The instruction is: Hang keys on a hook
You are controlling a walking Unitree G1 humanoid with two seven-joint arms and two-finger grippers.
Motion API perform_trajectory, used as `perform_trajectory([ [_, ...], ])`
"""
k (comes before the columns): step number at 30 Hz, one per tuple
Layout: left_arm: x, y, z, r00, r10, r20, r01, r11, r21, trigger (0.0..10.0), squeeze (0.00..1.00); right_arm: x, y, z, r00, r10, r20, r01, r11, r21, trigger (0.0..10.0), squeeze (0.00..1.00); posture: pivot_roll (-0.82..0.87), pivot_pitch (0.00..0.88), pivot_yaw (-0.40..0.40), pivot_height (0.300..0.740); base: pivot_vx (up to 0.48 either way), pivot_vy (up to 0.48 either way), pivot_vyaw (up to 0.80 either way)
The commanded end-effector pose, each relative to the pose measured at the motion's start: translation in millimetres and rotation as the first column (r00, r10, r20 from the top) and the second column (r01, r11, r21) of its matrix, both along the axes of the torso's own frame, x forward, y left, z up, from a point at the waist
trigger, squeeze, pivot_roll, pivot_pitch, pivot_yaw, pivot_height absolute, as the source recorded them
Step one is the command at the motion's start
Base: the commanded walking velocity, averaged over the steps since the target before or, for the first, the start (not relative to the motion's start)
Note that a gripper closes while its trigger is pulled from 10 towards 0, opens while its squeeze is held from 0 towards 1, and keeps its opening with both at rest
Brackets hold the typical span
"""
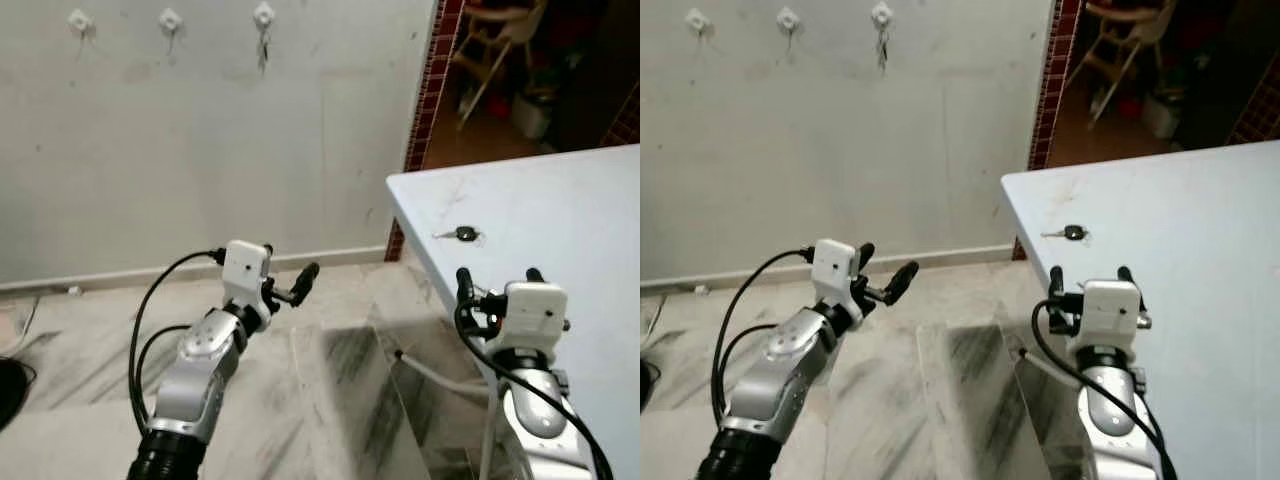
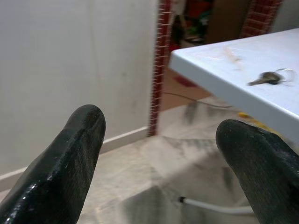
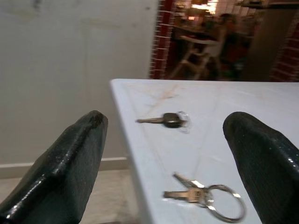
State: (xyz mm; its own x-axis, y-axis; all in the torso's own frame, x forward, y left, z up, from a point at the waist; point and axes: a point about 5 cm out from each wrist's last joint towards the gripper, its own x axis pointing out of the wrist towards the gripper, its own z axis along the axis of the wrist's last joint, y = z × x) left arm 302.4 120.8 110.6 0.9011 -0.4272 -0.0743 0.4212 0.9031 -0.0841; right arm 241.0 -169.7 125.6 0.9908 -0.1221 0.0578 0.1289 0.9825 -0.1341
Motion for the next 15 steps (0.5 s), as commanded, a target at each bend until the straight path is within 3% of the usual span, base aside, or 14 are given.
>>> perform_trajectory([
  [1, -0.3, -6.8, 0.2, 1.000, -0.023, 0.000, 0.023, 1.000, 0.008, 10.0, 0.00, -1.5, -8.6, -4.0, 0.999, -0.026, -0.022, 0.026, 1.000, -0.017, 10.0, 0.00, 0.01, 0.000, 0.032, 0.740, 0.000, -0.337, 0.00],
  [5, -0.5, -6.8, 0.4, 1.000, -0.020, -0.002, 0.020, 1.000, -0.013, 10.0, 0.00, -1.7, -8.4, -4.5, 0.999, -0.024, -0.025, 0.024, 1.000, -0.016, 10.0, 0.00, 0.01, 0.000, 0.032, 0.740, 0.000, -0.300, 0.00],
  [15, 0.1, -4.4, 0.4, 1.000, -0.008, -0.002, 0.008, 1.000, 0.000, 10.0, 0.00, 0.1, -6.0, -6.6, 0.999, -0.004, -0.041, 0.004, 1.000, -0.009, 10.0, 0.00, 0.01, 0.000, 0.029, 0.740, 0.000, 0.000, 0.00],
])
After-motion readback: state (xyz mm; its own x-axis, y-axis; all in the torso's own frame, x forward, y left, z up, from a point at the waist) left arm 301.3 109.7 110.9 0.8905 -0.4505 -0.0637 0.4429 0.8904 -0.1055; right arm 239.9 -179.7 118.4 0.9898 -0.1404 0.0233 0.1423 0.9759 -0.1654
